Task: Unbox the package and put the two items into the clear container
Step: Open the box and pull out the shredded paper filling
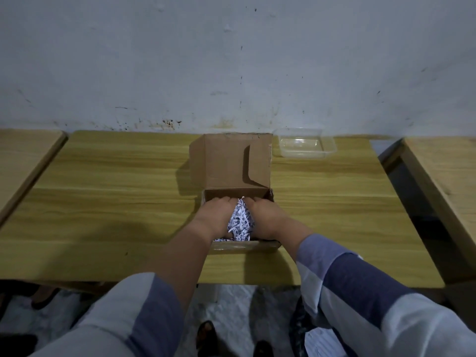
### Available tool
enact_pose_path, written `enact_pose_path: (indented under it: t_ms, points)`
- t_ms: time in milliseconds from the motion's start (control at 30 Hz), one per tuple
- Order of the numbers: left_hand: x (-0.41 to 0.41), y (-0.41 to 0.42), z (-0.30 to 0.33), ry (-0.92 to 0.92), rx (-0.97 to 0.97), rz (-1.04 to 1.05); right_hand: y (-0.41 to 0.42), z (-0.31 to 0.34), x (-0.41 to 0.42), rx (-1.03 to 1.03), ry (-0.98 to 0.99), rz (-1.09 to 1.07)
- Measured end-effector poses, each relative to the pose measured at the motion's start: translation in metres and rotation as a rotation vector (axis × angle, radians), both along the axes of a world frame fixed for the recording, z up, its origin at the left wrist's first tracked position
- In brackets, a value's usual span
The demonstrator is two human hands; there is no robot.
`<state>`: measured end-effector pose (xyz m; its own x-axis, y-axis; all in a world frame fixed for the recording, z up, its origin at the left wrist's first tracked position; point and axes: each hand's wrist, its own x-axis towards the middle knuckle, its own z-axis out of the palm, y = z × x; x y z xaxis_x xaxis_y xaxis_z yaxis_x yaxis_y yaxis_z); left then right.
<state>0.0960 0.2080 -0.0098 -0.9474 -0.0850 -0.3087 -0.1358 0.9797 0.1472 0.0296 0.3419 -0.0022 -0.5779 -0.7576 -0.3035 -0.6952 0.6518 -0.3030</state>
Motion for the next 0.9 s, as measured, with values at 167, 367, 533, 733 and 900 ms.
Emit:
enact_pose_path:
  t_ms: [167, 367, 533, 733, 900]
  points:
    - [0.004, 0.002, 0.017, 0.052, 0.077, 0.032, 0.002, 0.017, -0.002, -0.020, 0.015, 0.023]
    - [0.005, 0.002, 0.070, 0.119, 0.151, 0.031, 0.008, 0.066, -0.006, -0.110, 0.059, 0.049]
    - [-0.013, 0.018, 0.107, 0.197, 0.149, -0.011, 0.032, 0.109, -0.012, -0.173, 0.124, 0.038]
    - [-0.059, 0.067, 0.125, 0.228, 0.178, -0.151, 0.088, 0.132, -0.036, -0.180, 0.175, -0.094]
    - [-0.087, 0.115, 0.099, 0.172, 0.229, -0.230, 0.137, 0.103, -0.047, -0.139, 0.146, -0.237]
